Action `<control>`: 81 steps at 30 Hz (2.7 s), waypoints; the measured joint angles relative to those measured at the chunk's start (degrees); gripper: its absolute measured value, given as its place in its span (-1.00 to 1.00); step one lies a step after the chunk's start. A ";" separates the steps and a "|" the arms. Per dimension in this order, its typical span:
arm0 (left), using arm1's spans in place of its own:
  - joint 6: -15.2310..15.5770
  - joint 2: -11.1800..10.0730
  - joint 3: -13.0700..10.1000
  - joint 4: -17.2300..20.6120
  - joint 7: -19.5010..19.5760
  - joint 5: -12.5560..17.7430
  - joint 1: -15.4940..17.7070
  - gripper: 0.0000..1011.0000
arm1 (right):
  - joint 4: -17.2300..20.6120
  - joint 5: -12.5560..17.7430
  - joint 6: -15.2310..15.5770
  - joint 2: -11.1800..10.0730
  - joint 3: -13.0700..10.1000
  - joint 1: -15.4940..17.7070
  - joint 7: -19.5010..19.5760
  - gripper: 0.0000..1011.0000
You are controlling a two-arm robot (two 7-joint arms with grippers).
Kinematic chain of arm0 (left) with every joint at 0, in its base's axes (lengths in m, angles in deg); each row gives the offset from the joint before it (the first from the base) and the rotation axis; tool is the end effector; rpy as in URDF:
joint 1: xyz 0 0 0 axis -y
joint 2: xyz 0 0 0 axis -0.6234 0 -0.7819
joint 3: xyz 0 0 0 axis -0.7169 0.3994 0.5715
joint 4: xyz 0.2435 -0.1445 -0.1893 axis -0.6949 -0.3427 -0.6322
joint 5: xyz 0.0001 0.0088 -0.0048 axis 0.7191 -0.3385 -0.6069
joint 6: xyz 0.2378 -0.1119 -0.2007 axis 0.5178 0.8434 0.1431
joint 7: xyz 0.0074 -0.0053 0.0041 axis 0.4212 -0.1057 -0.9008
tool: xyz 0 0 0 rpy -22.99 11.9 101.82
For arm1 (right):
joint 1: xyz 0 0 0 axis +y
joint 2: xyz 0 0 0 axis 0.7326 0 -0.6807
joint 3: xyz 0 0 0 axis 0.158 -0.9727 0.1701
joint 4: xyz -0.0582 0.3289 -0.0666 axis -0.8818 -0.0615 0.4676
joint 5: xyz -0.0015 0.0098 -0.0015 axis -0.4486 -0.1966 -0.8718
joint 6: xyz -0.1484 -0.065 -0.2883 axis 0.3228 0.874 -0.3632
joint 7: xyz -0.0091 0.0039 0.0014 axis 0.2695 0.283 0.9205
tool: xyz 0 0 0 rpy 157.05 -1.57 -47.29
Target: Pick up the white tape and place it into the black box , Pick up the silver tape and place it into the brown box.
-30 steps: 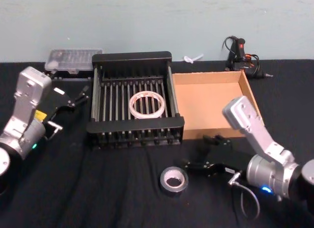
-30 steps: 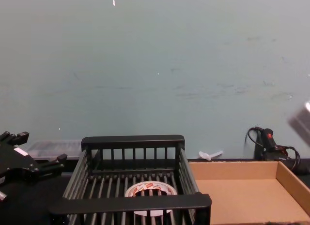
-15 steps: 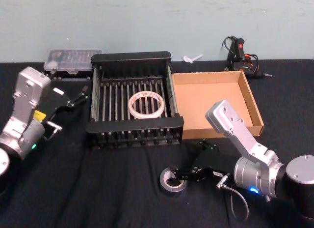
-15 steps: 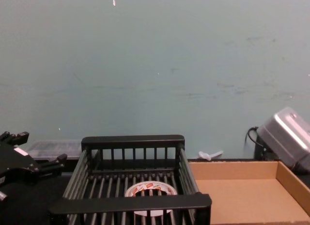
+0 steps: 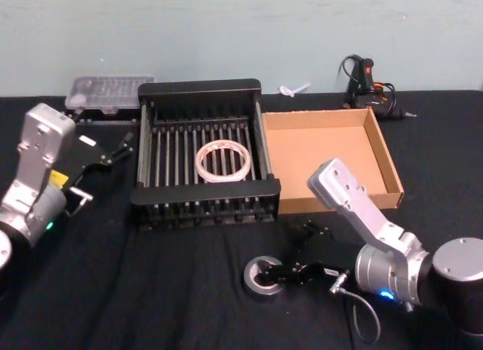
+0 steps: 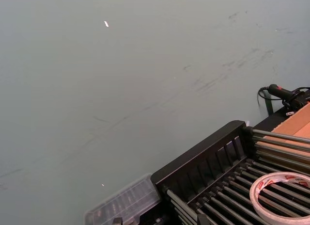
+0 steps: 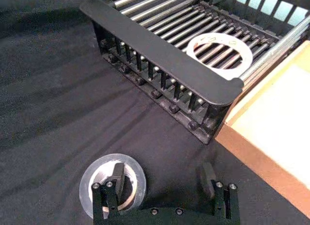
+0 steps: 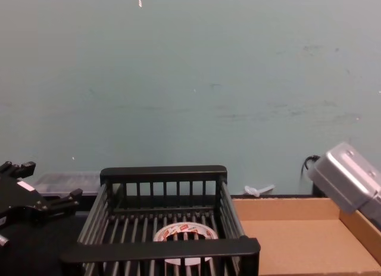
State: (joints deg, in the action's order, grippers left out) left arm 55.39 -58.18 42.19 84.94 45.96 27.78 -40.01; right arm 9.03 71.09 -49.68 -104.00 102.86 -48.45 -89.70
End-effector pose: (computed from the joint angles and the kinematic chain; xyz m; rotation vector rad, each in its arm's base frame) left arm 0.3870 0.1056 -0.3472 0.3045 -0.2849 1.2480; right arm 0.3394 0.0038 -0.3211 -0.5602 0.1678 -0.6782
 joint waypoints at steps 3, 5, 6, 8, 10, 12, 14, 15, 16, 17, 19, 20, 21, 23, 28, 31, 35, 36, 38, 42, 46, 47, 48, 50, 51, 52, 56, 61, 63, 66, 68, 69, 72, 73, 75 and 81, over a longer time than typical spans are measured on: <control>0.00 0.00 0.00 0.00 0.00 0.00 0.00 0.98 | -0.16 -0.11 0.28 0.10 0.21 -0.15 0.00 0.98; 0.00 0.00 0.00 0.00 0.00 0.00 0.00 0.98 | -0.32 -0.19 0.50 0.15 0.38 -0.28 -0.04 0.98; 0.00 0.00 0.00 0.00 0.00 0.00 0.00 0.98 | -0.35 -0.21 0.56 0.15 0.42 -0.31 -0.07 0.98; 0.00 0.00 0.00 0.00 0.00 0.00 0.00 0.98 | -0.44 -0.23 0.71 0.16 0.57 -0.38 -0.22 0.98; 0.00 0.00 0.00 0.00 0.00 0.00 0.00 0.98 | -0.49 -0.26 0.78 0.20 0.64 -0.41 -0.25 0.98; 0.00 0.00 0.00 0.00 0.00 0.00 0.00 0.98 | -0.62 -0.31 0.88 0.32 0.75 -0.55 -0.28 0.98; 0.00 0.00 0.00 0.00 0.00 0.00 0.00 0.98 | -0.68 -0.38 0.93 0.39 0.82 -0.61 -0.28 0.98; 0.00 0.00 0.00 0.00 0.00 0.00 0.00 0.98 | -0.71 -0.41 0.94 0.41 0.84 -0.64 -0.28 0.98; 0.00 0.00 0.00 0.00 0.00 0.00 0.00 0.98 | -0.71 -0.41 0.94 0.41 0.84 -0.64 -0.28 0.98; 0.00 0.00 0.00 0.00 0.00 0.00 0.00 0.98 | -0.71 -0.41 0.94 0.41 0.84 -0.64 -0.28 0.98; 0.00 0.00 0.00 0.00 0.00 0.00 0.00 0.98 | -0.71 -0.41 0.95 0.41 0.83 -0.63 -0.28 0.98; 0.00 0.00 0.00 0.00 0.00 0.00 0.00 0.98 | -0.71 -0.41 0.95 0.40 0.82 -0.63 -0.28 0.98; 0.00 0.00 0.00 0.00 0.00 0.00 0.00 0.98 | -0.71 -0.41 0.94 0.40 0.81 -0.62 -0.28 0.98; 0.00 0.00 0.00 0.00 0.00 0.00 0.00 0.98 | -0.71 -0.41 0.94 0.39 0.81 -0.61 -0.28 0.98; 0.00 0.00 0.00 0.00 0.00 0.00 0.00 0.98 | -0.71 -0.40 0.91 0.37 0.78 -0.59 -0.26 0.91; 0.00 0.00 0.00 0.00 0.00 0.00 0.00 0.98 | -0.71 -0.39 0.90 0.35 0.77 -0.57 -0.25 0.79; 0.00 0.00 0.00 0.00 0.00 0.00 0.00 0.98 | -0.70 -0.38 0.88 0.34 0.75 -0.55 -0.24 0.60; 0.00 0.00 0.00 0.00 0.00 0.00 0.00 0.98 | -0.69 -0.37 0.88 0.33 0.74 -0.55 -0.23 0.52; 0.00 0.00 0.00 0.00 0.00 0.00 0.00 0.98 | -0.69 -0.37 0.87 0.33 0.73 -0.54 -0.23 0.41; 0.00 0.00 0.00 0.00 0.00 0.00 0.00 0.98 | -0.66 -0.35 0.85 0.33 0.71 -0.53 -0.23 0.13; 0.00 0.00 0.00 0.00 0.00 0.00 0.00 0.98 | -0.64 -0.34 0.84 0.33 0.71 -0.53 -0.23 -0.06; 0.00 0.00 0.00 0.00 0.00 0.00 0.00 0.98 | -0.64 -0.34 0.83 0.33 0.71 -0.53 -0.23 -0.16; 0.00 0.00 0.00 0.00 0.00 0.00 0.00 0.98 | -0.64 -0.34 0.83 0.33 0.71 -0.53 -0.23 -0.18; 0.00 0.00 0.00 0.00 0.00 0.00 0.00 0.98 | -0.64 -0.33 0.82 0.33 0.71 -0.53 -0.23 -0.35; 0.00 0.00 0.00 0.00 0.00 0.00 0.00 0.98 | -0.64 -0.33 0.81 0.33 0.71 -0.53 -0.23 -0.39; 0.00 0.00 0.00 0.00 0.00 0.00 0.00 0.98 | -0.64 -0.32 0.81 0.33 0.71 -0.53 -0.23 -0.44; 0.00 0.00 0.00 0.00 0.00 0.00 0.00 0.98 | -0.64 -0.31 0.81 0.33 0.71 -0.53 -0.23 -0.68; 0.00 0.00 0.00 0.00 0.00 0.00 0.00 0.98 | -0.64 -0.30 0.81 0.32 0.71 -0.53 -0.23 -0.69; 0.00 0.00 0.00 0.00 0.00 0.00 0.00 0.98 | -0.64 -0.30 0.81 0.33 0.71 -0.53 -0.23 -0.69; 0.00 0.00 0.00 0.00 0.00 0.00 0.00 0.98 | -0.64 -0.30 0.81 0.33 0.71 -0.53 -0.23 -0.69; 0.00 0.00 0.00 0.00 0.00 0.00 0.00 0.98 | -0.64 -0.30 0.81 0.33 0.71 -0.53 -0.24 -0.69; 0.00 0.00 0.00 0.00 0.00 0.00 0.00 0.98 | -0.64 -0.30 0.81 0.33 0.71 -0.53 -0.24 -0.69; 0.00 0.00 0.00 0.00 0.00 0.00 0.00 0.98 | -0.61 -0.19 0.74 0.31 0.65 -0.49 -0.31 -0.69; 0.00 0.00 0.00 0.00 0.00 0.00 0.00 0.98 | -0.55 -0.08 0.66 0.29 0.57 -0.46 -0.38 -0.69; 0.00 0.00 0.00 0.00 0.00 0.00 0.00 0.98 | -0.30 0.39 0.12 0.10 0.28 -0.34 -0.65 -0.69; 0.00 0.00 0.00 0.00 0.00 0.00 0.00 0.98 | 1.50 1.69 -1.83 -1.26 -0.67 0.26 -1.46 -0.69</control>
State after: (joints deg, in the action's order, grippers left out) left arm 55.39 -58.18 42.19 84.94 45.96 27.78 -40.01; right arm 10.53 72.78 -51.51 -105.26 102.19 -48.19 -91.16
